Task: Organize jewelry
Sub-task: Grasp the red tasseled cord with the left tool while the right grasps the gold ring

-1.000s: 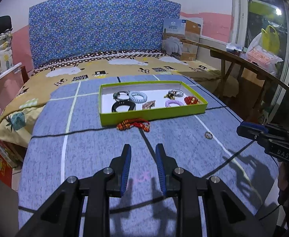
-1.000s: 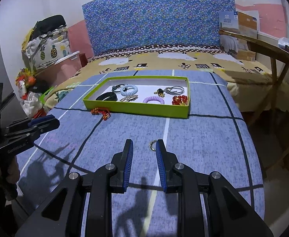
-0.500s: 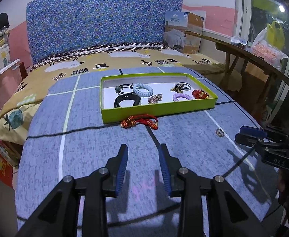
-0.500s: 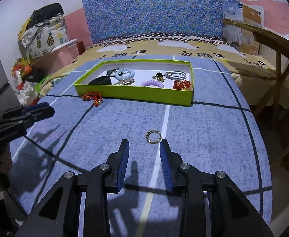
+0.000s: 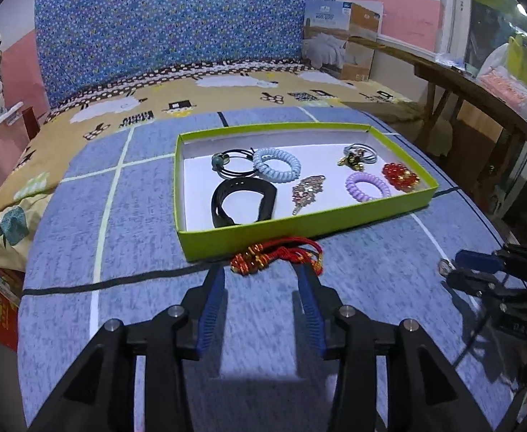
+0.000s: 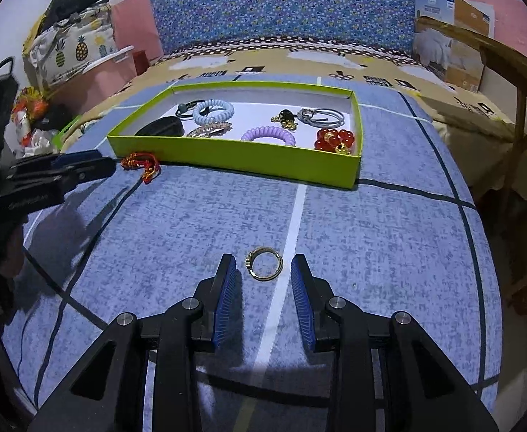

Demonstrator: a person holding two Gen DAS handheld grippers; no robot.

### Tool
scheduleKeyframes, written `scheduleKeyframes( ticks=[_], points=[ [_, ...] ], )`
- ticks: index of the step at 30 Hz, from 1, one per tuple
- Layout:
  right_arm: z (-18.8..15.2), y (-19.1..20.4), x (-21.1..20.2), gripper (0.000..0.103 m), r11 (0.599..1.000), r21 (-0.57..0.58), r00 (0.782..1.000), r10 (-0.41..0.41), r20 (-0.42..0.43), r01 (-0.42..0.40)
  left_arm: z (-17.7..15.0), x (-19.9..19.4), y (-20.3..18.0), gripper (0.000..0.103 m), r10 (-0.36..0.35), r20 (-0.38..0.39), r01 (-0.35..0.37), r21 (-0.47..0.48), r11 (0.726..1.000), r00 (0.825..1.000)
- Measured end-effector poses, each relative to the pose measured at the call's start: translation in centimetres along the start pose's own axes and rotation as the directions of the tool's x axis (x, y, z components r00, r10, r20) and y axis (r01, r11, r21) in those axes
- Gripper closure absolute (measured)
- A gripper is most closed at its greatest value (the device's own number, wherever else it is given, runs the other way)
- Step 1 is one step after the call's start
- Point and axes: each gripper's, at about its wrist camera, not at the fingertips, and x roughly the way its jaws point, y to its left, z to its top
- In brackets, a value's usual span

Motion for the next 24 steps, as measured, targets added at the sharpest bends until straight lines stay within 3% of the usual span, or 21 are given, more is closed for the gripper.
scheduleKeyframes(
  ticks=[14,21,24],
  points=[
    [0.4,-0.1,0.8,0.07,1.0,0.0,1.0,0.004,-0.025,-0.004,1.0,3.1,-0.2,0.056,0.002,-0.076,0.0,0.017,1.0,0.997],
    [0.4,-0.1,0.8,0.07,1.0,0.001,1.0,0.005,-0.025,-0.005,0.4,2.0,-1.7,0.056,-0.089,-0.078,0.095,0.072,0.993,0.993],
    [0.4,-0.1,0.8,0.07,1.0,0.0,1.0,0.005,-0.025,-0.005,0.5,2.0,-1.8,0.056,-0.089,-0.07,0.095,0.083,0.992,0.994]
  ],
)
